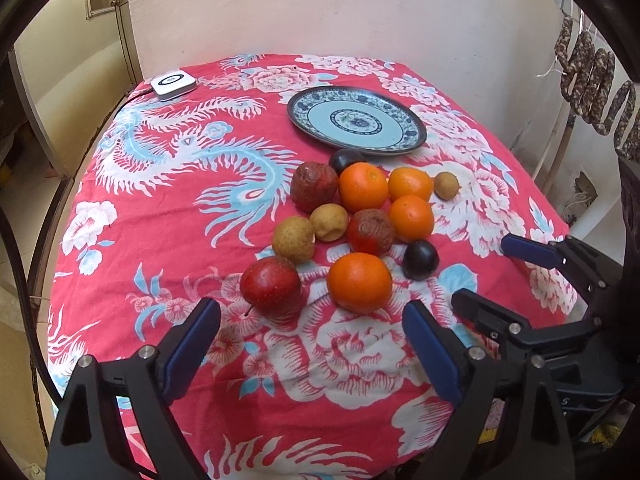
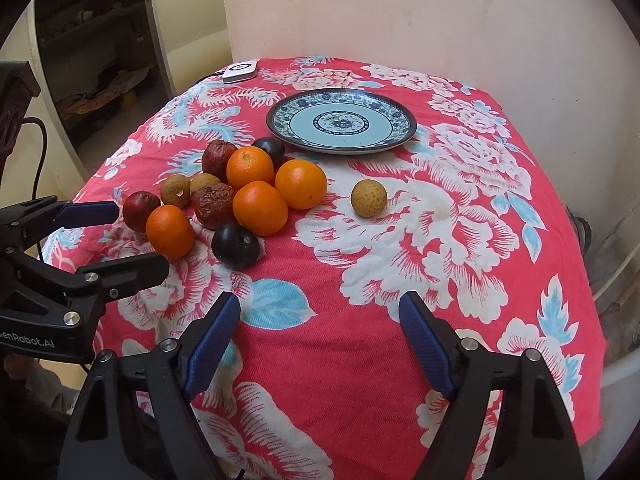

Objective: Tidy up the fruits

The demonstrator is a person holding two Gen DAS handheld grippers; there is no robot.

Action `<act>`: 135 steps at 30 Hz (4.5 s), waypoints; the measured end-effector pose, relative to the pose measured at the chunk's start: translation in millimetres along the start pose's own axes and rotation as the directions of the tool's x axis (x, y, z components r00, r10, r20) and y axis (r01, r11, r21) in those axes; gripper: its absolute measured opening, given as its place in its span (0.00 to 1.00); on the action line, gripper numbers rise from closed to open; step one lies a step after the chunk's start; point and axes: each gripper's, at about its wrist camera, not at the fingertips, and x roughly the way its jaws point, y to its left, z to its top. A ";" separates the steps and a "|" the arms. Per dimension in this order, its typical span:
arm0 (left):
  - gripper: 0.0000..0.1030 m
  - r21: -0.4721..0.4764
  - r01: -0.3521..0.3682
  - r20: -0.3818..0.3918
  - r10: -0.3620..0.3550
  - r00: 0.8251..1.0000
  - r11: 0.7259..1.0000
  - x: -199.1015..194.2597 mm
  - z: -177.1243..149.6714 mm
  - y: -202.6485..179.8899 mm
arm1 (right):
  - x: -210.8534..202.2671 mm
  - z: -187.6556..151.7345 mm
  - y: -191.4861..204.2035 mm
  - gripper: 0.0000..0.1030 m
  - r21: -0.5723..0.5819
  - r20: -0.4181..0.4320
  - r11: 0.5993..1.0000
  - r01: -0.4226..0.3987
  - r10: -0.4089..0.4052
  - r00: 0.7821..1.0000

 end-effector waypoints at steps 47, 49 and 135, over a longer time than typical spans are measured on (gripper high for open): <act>0.42 -0.045 0.046 0.056 -0.044 0.998 0.998 -11.8 6.6 5.9 | 1.9 9.1 13.7 0.60 -0.032 0.016 0.996 -0.082 0.083 0.996; 0.42 -0.057 0.060 0.053 -0.057 0.997 0.997 -11.2 7.0 8.6 | 3.5 10.1 16.8 0.59 -0.039 0.013 0.996 -0.085 0.085 0.996; 0.26 -0.036 0.063 0.062 -0.060 0.996 0.997 -22.9 4.1 -10.9 | 2.4 9.1 9.2 0.58 0.014 0.020 0.992 -0.126 0.126 0.992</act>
